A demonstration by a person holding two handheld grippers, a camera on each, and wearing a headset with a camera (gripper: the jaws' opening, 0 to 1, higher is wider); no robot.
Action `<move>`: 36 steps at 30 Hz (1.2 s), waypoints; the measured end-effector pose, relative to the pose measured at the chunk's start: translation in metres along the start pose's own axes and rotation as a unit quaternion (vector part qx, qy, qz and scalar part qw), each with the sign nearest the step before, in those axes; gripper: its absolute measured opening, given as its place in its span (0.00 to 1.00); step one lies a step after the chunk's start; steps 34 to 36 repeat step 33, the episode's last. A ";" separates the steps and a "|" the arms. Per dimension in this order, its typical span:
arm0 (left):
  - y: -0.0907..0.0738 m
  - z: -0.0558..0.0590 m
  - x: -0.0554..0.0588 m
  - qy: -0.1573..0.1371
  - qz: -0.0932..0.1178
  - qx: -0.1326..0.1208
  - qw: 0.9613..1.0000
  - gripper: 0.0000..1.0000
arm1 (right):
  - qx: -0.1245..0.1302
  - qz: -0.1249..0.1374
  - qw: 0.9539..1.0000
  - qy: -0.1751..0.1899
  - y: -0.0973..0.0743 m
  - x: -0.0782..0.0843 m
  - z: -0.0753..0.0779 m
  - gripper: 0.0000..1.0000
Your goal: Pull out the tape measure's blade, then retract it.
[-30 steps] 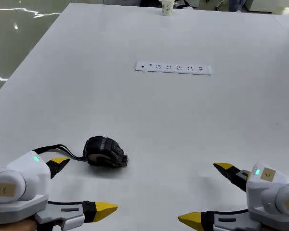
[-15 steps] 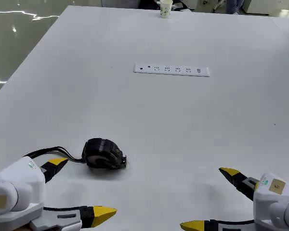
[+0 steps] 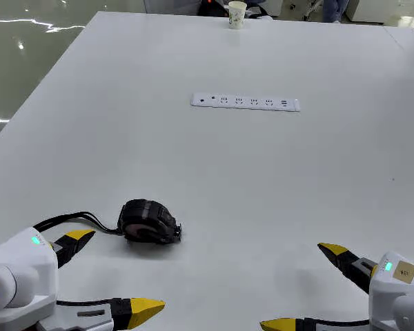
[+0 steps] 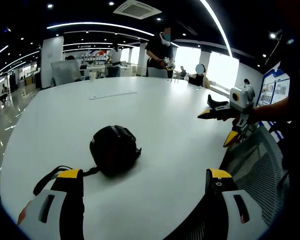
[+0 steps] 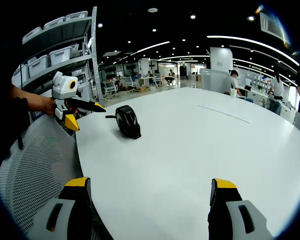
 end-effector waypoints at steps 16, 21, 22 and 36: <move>-0.001 0.001 -0.001 -0.010 -0.007 -0.004 1.000 0.97 | -0.002 0.008 1.000 -0.001 0.000 -0.002 0.000 0.99; -0.001 0.001 0.000 -0.010 -0.007 -0.003 1.000 0.99 | -0.001 0.008 1.000 0.000 -0.001 -0.002 0.001 0.99; -0.001 0.001 0.000 -0.011 -0.007 -0.002 1.000 0.98 | -0.001 0.009 1.000 0.000 -0.001 -0.002 0.001 0.99; -0.003 -0.001 -0.002 -0.012 -0.004 -0.006 1.000 0.99 | 0.001 0.011 1.000 0.000 -0.002 -0.003 0.002 0.99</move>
Point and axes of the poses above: the centre of the closed fingertips' face, and the gripper's own axes: y roughly forward along the fingers, z roughly to its right, x roughly out of its underside, the point moved 9 cm from there along -y, roughly backward along the fingers, and after that the axes turned 8 degrees about -x, right-handed, at the moved point
